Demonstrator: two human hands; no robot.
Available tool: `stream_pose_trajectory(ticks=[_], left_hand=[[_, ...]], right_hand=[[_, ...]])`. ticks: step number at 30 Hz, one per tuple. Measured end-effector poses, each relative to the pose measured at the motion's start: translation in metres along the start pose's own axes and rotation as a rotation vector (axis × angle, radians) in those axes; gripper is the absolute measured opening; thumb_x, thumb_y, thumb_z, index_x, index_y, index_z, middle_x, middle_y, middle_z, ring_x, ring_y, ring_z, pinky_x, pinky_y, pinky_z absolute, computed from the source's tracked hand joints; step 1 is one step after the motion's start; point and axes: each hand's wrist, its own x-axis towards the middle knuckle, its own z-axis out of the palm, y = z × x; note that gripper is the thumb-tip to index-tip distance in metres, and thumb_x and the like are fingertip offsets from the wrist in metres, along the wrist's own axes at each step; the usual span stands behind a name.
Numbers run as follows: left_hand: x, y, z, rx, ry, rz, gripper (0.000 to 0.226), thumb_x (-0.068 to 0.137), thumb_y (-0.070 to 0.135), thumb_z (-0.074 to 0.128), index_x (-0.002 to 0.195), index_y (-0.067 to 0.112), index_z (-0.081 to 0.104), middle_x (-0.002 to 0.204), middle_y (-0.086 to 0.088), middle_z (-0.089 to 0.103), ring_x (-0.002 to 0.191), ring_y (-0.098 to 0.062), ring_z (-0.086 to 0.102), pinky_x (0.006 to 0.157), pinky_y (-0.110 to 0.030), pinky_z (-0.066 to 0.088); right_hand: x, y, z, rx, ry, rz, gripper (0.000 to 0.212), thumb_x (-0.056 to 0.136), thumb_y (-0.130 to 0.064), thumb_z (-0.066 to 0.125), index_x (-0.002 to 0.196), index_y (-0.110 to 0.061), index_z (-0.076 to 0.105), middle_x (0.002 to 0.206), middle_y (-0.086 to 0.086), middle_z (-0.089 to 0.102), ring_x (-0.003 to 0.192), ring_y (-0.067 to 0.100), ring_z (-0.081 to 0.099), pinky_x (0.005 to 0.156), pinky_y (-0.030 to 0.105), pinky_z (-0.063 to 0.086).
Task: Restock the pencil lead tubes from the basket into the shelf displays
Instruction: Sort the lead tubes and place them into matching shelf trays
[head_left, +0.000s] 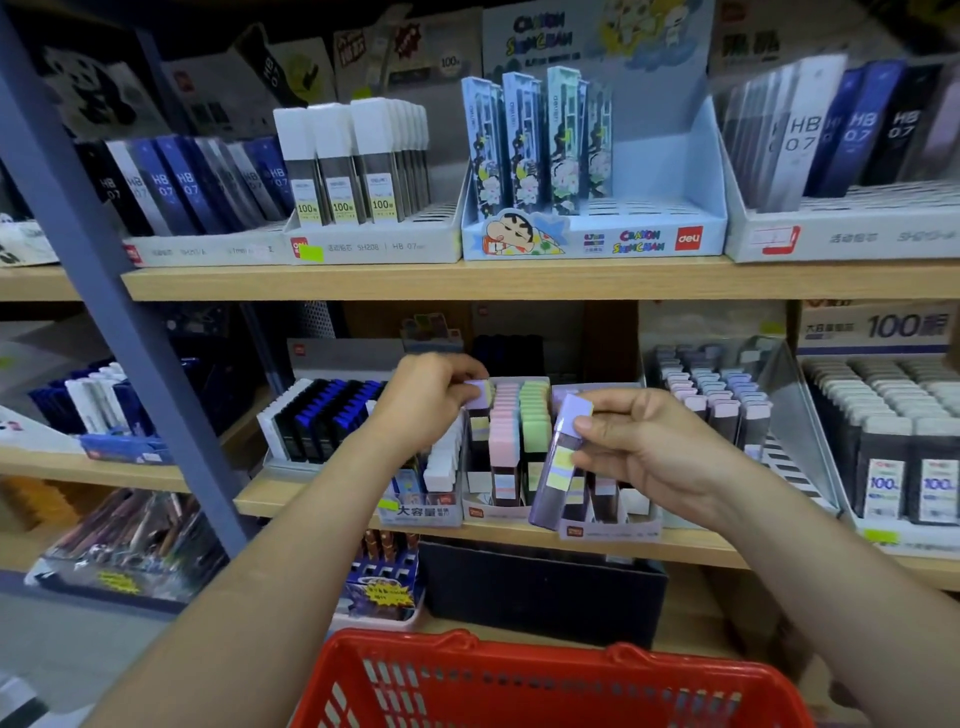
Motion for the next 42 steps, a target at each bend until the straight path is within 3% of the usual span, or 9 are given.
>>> stream_pose_trajectory(ticks=[12,16,20,23,26,30,33,38,42], left_hand=[[-0.004,-0.006,0.022,0.160,0.054,0.089,0.011,0.085,0.014,0.071,0.094,0.011,0.066,0.092,0.002,0.055,0.086,-0.019,0.057,0.070,-0.023,0.036],[-0.005,-0.012,0.024,0.174,0.048,0.101,0.005,0.084,0.008,0.069,0.088,0.011,0.071,0.099,0.002,0.052,0.087,-0.015,0.053,0.073,-0.020,0.035],[-0.006,0.004,-0.002,-0.178,0.066,-0.030,0.012,0.088,0.005,0.066,0.089,0.014,0.074,0.089,-0.002,0.068,0.079,-0.012,0.060,0.077,-0.021,0.049],[-0.015,0.032,-0.035,-0.650,-0.235,-0.050,0.012,0.093,0.014,0.060,0.098,0.014,0.071,0.085,-0.008,0.071,0.072,-0.013,0.064,0.066,-0.022,0.055],[-0.026,0.053,-0.046,-0.612,-0.412,0.037,0.016,0.086,0.013,0.068,0.101,0.017,0.071,0.084,-0.006,0.072,0.073,-0.015,0.067,0.067,-0.023,0.054],[-0.024,0.047,-0.046,-0.606,-0.246,-0.013,0.014,0.079,0.001,0.075,0.087,0.012,0.074,0.070,-0.004,0.072,0.063,-0.013,0.067,0.063,-0.025,0.057],[-0.019,0.023,-0.053,-0.591,0.001,-0.095,0.016,0.080,0.000,0.074,0.082,0.016,0.073,0.071,-0.005,0.073,0.063,-0.013,0.067,0.067,-0.031,0.057],[-0.015,-0.008,-0.049,-0.409,0.174,-0.113,0.021,0.080,0.011,0.077,0.080,0.032,0.073,0.081,-0.001,0.073,0.081,-0.020,0.070,0.082,-0.041,0.058],[-0.014,-0.002,-0.031,-0.289,0.174,-0.060,0.012,0.080,0.016,0.077,0.087,0.025,0.074,0.076,0.013,0.068,0.073,0.000,0.064,0.075,-0.019,0.053]], right_hand=[[-0.004,0.001,0.010,-0.065,0.083,-0.026,0.012,0.081,0.004,0.070,0.084,-0.007,0.066,0.068,0.006,0.073,0.060,0.012,0.068,0.054,0.021,0.056],[-0.004,0.003,0.012,-0.068,0.085,-0.028,0.013,0.079,0.003,0.072,0.084,-0.008,0.066,0.067,0.005,0.072,0.058,0.011,0.068,0.054,0.021,0.055],[-0.003,0.004,0.014,-0.039,0.091,-0.042,0.014,0.079,0.003,0.073,0.084,-0.008,0.065,0.067,0.005,0.071,0.059,0.012,0.068,0.054,0.021,0.055],[-0.001,0.005,0.018,-0.003,0.102,-0.056,0.015,0.076,0.002,0.075,0.084,-0.006,0.064,0.069,0.007,0.071,0.060,0.014,0.068,0.055,0.022,0.056],[0.000,0.007,0.024,0.028,0.072,-0.094,0.022,0.068,-0.006,0.077,0.086,-0.005,0.066,0.073,0.009,0.072,0.066,0.016,0.070,0.059,0.022,0.056],[-0.002,0.005,0.032,-0.026,0.028,-0.154,0.006,0.087,-0.005,0.067,0.091,-0.004,0.072,0.080,0.009,0.075,0.077,0.019,0.073,0.065,0.022,0.058],[0.000,0.006,0.030,-0.372,0.109,-0.292,0.010,0.092,-0.009,0.065,0.093,-0.015,0.074,0.085,0.000,0.074,0.083,0.013,0.071,0.073,0.021,0.057],[0.003,0.021,0.027,-1.288,0.009,-0.544,0.041,0.100,-0.022,0.051,0.141,-0.031,0.050,0.146,-0.010,0.045,0.137,0.011,0.035,0.113,0.035,0.033],[0.002,0.033,0.037,-1.665,-0.081,-0.534,0.051,0.103,-0.032,0.039,0.151,-0.039,0.024,0.162,-0.014,0.015,0.148,0.013,0.008,0.102,0.043,0.023]])
